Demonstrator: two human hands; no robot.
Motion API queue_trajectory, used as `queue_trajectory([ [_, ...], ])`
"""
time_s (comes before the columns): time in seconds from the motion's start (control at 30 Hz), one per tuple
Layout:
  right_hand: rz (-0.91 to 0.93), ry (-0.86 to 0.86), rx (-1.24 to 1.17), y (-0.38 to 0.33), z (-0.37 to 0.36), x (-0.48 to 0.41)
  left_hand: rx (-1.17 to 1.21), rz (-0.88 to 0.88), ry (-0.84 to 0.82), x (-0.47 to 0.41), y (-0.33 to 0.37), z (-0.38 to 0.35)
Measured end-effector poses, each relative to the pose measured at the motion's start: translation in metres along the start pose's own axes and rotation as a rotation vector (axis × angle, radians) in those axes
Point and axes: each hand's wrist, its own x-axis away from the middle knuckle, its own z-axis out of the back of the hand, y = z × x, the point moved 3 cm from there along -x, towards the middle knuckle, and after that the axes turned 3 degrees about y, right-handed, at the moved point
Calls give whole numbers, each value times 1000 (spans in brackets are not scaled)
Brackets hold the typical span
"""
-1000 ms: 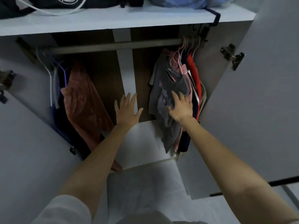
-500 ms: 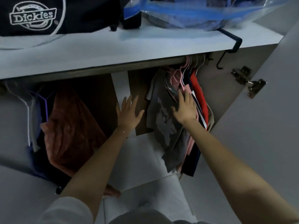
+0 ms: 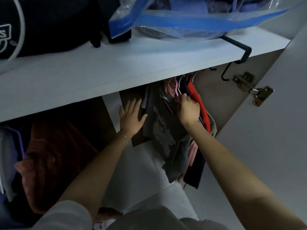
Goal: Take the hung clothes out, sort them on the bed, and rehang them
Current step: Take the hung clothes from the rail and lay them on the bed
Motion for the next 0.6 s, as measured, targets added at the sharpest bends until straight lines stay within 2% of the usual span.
queue_trajectory([
  [0.3,-170,81,-309,-1,20,-1,94,-78,60,-21,5,5],
  [0.6,-146,163,-321,8,51,10,201,-185,28,-32,15,11],
])
